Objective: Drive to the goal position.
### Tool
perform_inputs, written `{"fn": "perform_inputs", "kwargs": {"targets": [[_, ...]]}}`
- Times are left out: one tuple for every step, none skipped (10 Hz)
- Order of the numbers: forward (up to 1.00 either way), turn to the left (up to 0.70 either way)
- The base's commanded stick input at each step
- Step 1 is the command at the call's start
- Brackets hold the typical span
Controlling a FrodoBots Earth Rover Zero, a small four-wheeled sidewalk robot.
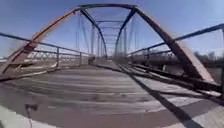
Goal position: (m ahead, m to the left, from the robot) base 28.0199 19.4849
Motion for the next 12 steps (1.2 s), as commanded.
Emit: {"fn": "perform_inputs", "kwargs": {"targets": [[1.00, 0.00], [1.00, 0.00], [1.00, 0.00], [1.00, 0.00], [1.00, -0.02], [1.00, -0.15], [1.00, -0.27], [1.00, -0.36], [1.00, -0.30], [1.00, 0.00], [1.00, 0.00], [1.00, 0.00]]}}
